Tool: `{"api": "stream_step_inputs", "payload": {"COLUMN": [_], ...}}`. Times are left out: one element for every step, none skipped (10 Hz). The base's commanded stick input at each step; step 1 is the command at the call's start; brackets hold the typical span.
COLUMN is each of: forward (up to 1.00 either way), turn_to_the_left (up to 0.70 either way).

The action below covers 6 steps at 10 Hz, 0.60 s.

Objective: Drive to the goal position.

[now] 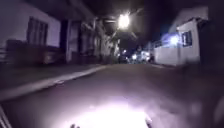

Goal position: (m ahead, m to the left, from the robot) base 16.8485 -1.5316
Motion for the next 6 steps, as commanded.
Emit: {"api": "stream_step_inputs", "payload": {"forward": [1.0, 1.0, 1.0, 1.0, 1.0, 1.0], "turn_to_the_left": [-0.27, -0.27, -0.16, -0.04, 0.0, 0.0]}}
